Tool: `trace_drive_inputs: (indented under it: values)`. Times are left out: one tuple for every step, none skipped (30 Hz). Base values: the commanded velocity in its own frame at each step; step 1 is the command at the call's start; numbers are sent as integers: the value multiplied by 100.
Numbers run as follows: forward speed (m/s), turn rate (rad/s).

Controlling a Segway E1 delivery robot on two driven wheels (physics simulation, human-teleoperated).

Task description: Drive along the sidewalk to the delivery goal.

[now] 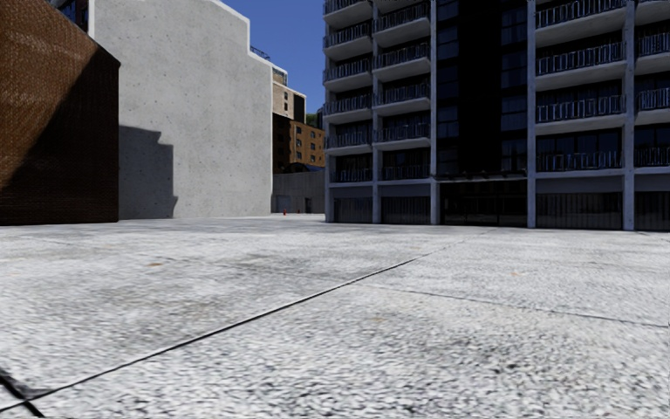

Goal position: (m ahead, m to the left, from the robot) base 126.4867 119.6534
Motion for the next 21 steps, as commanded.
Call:
trace_drive_inputs:
  values:
    - [200,0]
    - [200,0]
    - [200,0]
    - [200,0]
    - [200,0]
    - [200,0]
    - [200,0]
    - [200,0]
    - [200,0]
    - [200,0]
    - [200,0]
    - [200,0]
    - [200,0]
    - [200,0]
    - [200,0]
    - [200,0]
    - [200,0]
    - [200,0]
    - [200,0]
    - [200,5]
    - [200,13]
